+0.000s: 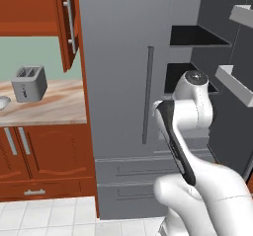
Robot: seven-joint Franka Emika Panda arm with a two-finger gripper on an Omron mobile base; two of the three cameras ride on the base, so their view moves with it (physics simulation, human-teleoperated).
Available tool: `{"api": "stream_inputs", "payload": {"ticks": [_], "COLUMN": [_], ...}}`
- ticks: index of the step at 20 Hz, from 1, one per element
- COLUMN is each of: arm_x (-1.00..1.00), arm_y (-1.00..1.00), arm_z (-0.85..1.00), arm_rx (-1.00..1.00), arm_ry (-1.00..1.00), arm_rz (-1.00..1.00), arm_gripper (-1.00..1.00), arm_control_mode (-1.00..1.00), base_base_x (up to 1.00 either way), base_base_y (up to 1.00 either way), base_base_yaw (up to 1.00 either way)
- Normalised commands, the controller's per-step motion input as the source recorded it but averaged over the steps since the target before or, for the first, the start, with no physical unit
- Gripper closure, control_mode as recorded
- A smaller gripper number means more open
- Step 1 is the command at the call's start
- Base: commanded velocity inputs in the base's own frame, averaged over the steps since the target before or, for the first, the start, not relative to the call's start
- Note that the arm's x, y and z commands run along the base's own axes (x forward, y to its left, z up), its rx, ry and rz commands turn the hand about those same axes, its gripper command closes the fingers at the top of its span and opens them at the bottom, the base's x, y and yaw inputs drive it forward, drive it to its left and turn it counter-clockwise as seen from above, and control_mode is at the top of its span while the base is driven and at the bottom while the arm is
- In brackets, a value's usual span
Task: Move the hot dog bun to the plate on the dining table and place the condiment next to that plate. Then navigate to the fridge and take the sausage and place it on the plate as well.
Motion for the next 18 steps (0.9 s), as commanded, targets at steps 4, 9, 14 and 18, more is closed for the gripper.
{"api": "stream_inputs", "payload": {"ticks": [4,9,14,18], "arm_x": [0.0,0.07,0.4,0.49], "arm_y": [0.57,0.44,0.03,-0.08], "arm_z": [0.0,0.0,0.02,0.05], "arm_rx": [0.12,0.02,-0.06,-0.02], "arm_ry": [-0.16,-0.31,-0.13,0.04], "arm_rz": [0.0,0.0,0.0,0.0], "arm_gripper": [-1.0,-1.0,-1.0,-1.0], "arm_control_mode": [-1.0,-1.0,-1.0,-1.0], "base_base_x": [0.0,0.0,0.0,0.0], "base_base_y": [0.0,0.0,0.0,0.0], "base_base_yaw": [0.0,0.0,0.0,0.0]}}
